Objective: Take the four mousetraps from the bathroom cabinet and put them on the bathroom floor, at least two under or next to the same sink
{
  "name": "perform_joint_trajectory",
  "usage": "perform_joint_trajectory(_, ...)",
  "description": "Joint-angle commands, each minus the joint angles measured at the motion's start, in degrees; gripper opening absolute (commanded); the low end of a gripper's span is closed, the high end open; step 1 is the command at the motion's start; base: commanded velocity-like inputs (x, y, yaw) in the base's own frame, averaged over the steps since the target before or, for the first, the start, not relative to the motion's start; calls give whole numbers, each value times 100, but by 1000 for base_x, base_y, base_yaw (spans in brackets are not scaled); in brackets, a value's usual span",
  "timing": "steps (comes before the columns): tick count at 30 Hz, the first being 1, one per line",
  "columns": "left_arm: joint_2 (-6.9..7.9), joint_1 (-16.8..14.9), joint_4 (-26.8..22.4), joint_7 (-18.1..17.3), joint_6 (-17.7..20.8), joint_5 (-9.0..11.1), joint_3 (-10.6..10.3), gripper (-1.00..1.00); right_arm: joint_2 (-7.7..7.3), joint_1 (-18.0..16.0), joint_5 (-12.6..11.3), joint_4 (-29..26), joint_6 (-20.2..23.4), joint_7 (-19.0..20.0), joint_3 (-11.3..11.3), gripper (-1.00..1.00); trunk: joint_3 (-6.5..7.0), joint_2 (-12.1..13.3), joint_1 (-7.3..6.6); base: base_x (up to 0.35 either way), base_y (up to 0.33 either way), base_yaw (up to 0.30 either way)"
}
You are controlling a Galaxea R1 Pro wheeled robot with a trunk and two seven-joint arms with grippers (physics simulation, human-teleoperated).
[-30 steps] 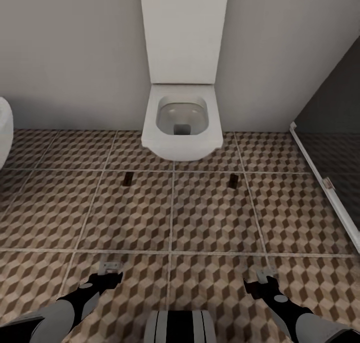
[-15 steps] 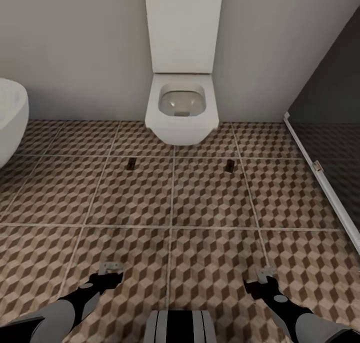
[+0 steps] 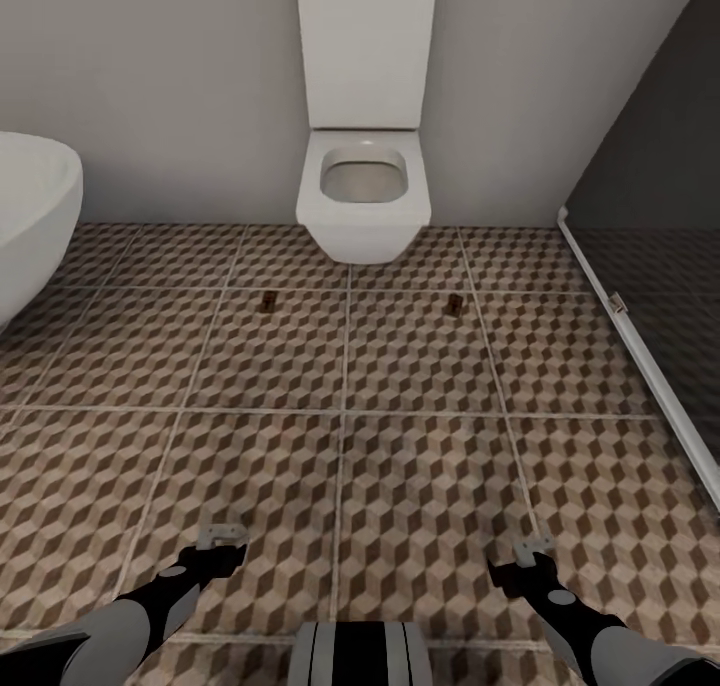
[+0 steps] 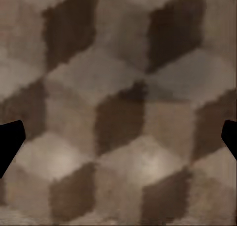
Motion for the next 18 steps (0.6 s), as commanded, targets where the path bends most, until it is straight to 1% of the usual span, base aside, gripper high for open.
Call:
perform_joint_trajectory(1, 2, -2, 6, -15, -20, -59, 50, 100, -1, -2, -53, 2, -15, 1, 49, 100, -3, -1, -4, -244, 0, 0)
perform_joint_trajectory(4, 2, -2, 6, -15, -16, -59, 50, 100, -3, -2, -51, 2, -15, 1, 49, 100, -3, -1, -4, -159, 0, 0)
perform_joint_trajectory(7, -5, -4, 6, -15, -10, -60, 50, 100, -8, -2, -49, 2, -15, 0, 49, 100, -3, -1, -4, -65, 0, 0)
perform_joint_trajectory(18, -24, -5, -2, 4, -6, -47, 52, 100, -30, -2, -48, 2, -15, 0, 49, 100, -3, -1, -4, -17, 0, 0)
